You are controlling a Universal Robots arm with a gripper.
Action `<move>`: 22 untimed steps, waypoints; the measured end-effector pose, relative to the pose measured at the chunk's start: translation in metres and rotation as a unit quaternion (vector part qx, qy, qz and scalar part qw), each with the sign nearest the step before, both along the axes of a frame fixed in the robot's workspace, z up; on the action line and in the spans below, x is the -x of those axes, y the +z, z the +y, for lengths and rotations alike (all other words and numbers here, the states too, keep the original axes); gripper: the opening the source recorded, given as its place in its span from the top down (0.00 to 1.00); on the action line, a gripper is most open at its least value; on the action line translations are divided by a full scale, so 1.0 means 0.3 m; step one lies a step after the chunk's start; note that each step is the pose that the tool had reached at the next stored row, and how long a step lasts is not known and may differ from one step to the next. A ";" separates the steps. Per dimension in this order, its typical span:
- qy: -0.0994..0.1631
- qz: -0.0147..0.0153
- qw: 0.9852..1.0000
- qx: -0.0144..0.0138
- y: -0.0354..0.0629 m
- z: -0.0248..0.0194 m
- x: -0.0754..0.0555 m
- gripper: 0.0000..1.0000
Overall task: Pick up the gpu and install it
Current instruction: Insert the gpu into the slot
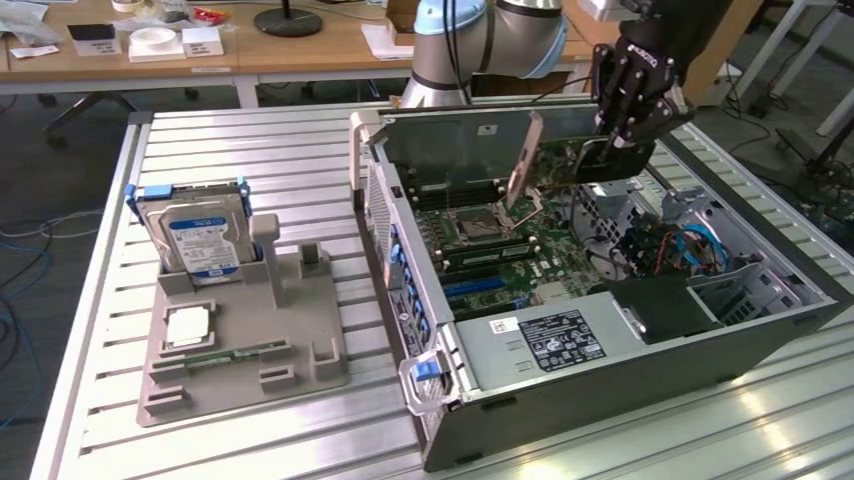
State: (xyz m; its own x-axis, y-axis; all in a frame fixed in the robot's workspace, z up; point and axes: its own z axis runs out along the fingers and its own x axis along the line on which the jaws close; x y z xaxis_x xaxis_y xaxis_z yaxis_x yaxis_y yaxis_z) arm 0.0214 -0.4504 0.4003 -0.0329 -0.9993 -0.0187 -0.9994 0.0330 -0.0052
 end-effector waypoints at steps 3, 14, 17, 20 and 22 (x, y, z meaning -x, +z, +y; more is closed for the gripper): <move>0.000 0.000 1.000 0.000 -0.015 0.000 0.000 0.73; 0.000 0.000 1.000 0.000 -0.023 -0.002 0.015 0.73; 0.002 0.000 1.000 0.000 -0.031 -0.012 0.016 0.73; 0.004 0.000 1.000 0.000 -0.043 -0.020 0.020 0.73; 0.004 0.000 1.000 0.000 -0.055 -0.020 0.026 0.73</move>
State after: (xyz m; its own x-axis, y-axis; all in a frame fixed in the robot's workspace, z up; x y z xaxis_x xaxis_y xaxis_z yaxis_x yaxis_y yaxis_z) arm 0.0135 -0.4563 0.3838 -0.0240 -0.9995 -0.0187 -0.9997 0.0241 -0.0052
